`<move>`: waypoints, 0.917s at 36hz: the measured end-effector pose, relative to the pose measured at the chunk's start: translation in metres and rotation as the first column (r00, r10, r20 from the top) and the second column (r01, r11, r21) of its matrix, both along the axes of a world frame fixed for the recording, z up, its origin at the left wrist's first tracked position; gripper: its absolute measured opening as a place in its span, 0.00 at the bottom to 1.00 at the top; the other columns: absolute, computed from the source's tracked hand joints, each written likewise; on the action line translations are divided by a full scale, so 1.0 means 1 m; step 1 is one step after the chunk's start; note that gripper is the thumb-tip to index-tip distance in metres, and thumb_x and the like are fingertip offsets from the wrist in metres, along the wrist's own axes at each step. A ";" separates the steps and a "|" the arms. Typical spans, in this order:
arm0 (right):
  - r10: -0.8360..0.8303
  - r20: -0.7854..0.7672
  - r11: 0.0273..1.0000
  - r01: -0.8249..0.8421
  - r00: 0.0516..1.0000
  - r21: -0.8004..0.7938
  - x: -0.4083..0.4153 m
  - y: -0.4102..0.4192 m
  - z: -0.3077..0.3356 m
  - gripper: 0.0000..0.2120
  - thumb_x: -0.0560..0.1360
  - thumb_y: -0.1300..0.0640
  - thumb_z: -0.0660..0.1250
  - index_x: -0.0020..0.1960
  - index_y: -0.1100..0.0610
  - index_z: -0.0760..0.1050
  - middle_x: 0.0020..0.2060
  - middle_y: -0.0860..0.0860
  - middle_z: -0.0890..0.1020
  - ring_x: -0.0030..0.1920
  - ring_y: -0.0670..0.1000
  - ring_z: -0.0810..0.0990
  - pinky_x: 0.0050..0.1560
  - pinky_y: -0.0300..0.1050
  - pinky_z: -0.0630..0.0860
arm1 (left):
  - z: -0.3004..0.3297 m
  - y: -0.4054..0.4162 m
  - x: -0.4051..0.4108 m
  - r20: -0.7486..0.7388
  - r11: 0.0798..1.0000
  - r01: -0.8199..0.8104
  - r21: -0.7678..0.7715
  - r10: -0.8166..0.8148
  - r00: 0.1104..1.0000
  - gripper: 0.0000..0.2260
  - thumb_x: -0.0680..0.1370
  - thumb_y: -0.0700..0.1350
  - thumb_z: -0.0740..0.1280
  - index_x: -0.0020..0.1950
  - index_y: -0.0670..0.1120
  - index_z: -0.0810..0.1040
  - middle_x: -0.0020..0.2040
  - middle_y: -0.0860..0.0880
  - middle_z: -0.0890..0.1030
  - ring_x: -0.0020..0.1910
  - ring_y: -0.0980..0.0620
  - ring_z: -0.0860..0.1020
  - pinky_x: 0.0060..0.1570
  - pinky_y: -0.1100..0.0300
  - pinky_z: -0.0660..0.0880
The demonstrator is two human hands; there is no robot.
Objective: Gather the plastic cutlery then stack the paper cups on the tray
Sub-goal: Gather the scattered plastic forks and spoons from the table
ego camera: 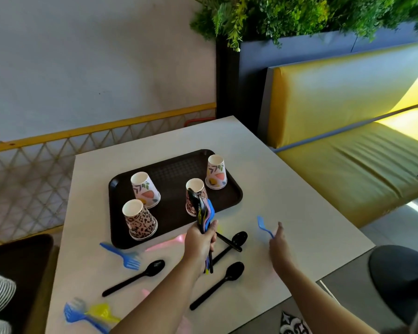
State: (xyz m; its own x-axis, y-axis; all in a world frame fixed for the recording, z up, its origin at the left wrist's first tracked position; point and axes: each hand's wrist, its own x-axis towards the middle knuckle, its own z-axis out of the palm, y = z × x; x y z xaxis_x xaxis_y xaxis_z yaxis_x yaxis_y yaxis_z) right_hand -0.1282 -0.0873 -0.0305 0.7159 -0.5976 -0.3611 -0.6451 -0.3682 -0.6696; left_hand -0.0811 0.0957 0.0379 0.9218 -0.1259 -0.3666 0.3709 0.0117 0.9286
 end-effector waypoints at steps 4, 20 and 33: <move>-0.052 0.099 0.996 0.044 0.994 0.082 0.007 0.023 0.014 0.26 0.80 0.60 0.51 0.76 0.50 0.49 0.55 0.59 0.77 0.46 0.57 0.75 0.48 0.48 0.68 | -0.001 0.013 0.000 0.003 1.000 -0.012 0.017 0.012 1.000 0.11 0.77 0.44 0.67 0.39 0.42 0.69 0.26 0.50 0.65 0.19 0.57 0.60 0.20 0.65 0.60; 0.313 0.435 0.923 -0.378 0.844 0.069 0.011 0.154 0.068 0.05 0.81 0.59 0.54 0.47 0.60 0.64 0.28 0.53 0.67 0.21 0.44 0.67 0.22 0.37 0.65 | 0.000 0.038 -0.006 -0.156 0.993 -0.114 0.016 0.116 0.981 0.14 0.71 0.54 0.73 0.42 0.43 0.79 0.36 0.44 0.81 0.36 0.48 0.79 0.37 0.58 0.75; 0.676 0.309 0.736 -0.629 0.669 -0.249 0.029 0.142 0.061 0.15 0.81 0.58 0.55 0.65 0.58 0.71 0.53 0.50 0.68 0.51 0.47 0.69 0.52 0.32 0.63 | -0.002 0.058 0.008 -0.047 0.948 -0.272 0.166 0.283 0.958 0.16 0.76 0.52 0.67 0.45 0.37 0.78 0.39 0.41 0.83 0.37 0.48 0.83 0.44 0.60 0.79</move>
State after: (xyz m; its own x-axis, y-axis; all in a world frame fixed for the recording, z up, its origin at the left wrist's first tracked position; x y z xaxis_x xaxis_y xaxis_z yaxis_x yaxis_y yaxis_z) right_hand -0.0996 0.0549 0.0301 0.9978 0.0535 0.0387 0.0649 -0.6889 -0.7219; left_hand -0.0727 0.1534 0.0356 0.8837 0.1948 -0.4255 0.4373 -0.0198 0.8991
